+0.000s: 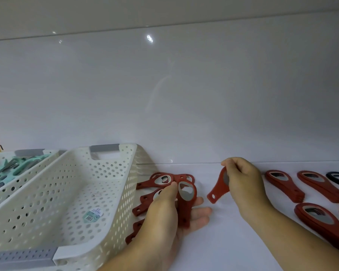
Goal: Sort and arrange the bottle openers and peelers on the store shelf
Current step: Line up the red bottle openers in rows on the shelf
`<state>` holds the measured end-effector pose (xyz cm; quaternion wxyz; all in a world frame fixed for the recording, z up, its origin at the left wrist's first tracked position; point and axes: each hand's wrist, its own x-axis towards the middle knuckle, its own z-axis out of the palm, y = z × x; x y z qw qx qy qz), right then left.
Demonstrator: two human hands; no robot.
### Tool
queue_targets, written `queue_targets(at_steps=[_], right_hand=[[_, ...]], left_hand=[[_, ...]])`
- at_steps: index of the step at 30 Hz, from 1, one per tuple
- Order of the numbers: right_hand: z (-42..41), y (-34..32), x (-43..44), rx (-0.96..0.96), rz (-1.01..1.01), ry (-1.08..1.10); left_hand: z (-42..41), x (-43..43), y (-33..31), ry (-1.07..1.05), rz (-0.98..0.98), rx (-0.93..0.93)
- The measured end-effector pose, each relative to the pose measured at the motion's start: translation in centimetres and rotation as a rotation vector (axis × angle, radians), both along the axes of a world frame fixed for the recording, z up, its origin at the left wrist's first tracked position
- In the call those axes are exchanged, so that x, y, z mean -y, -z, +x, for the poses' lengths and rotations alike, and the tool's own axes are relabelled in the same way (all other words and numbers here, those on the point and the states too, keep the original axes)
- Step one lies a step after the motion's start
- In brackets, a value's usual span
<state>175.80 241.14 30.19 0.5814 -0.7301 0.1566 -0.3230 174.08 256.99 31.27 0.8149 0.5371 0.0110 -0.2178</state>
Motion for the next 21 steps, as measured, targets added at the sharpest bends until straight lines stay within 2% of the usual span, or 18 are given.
queue_targets(at_steps=[2,7,9,12,15,18,19,21], right_hand=[[0.0,-0.1,-0.5,-0.016,0.068,-0.125],[-0.9,-0.4,-2.5,-0.025,0.058,-0.405],[-1.1,-0.3,-2.7,0.007,0.044,-0.389],[-0.4,0.1,-1.6,0.027,-0.023,-0.2],[-0.6,0.3,-1.7,-0.033,-0.242,-0.253],[-1.5,0.3,-3.7,-0.018,-0.511,-0.67],[-1.7,0.4,-4.2,-0.044,-0.665,-0.774],[-1.7,0.9,-4.5,-0.116,-0.939,-0.798]], left_hand=[[0.0,0.1,0.2,0.046,0.023,-0.009],[-0.3,-0.3,0.4,0.168,0.102,0.127],[-0.6,-0.3,0.3,0.17,0.093,0.141],[-0.9,-0.1,-0.2,0.031,0.074,0.199],[-0.9,-0.3,-1.0,-0.202,0.038,0.346],[-1.0,-0.7,-1.6,-0.401,0.007,0.481],[-1.1,-0.8,-1.7,-0.441,-0.009,0.502],[-1.2,-1.0,-1.8,-0.468,-0.03,0.505]])
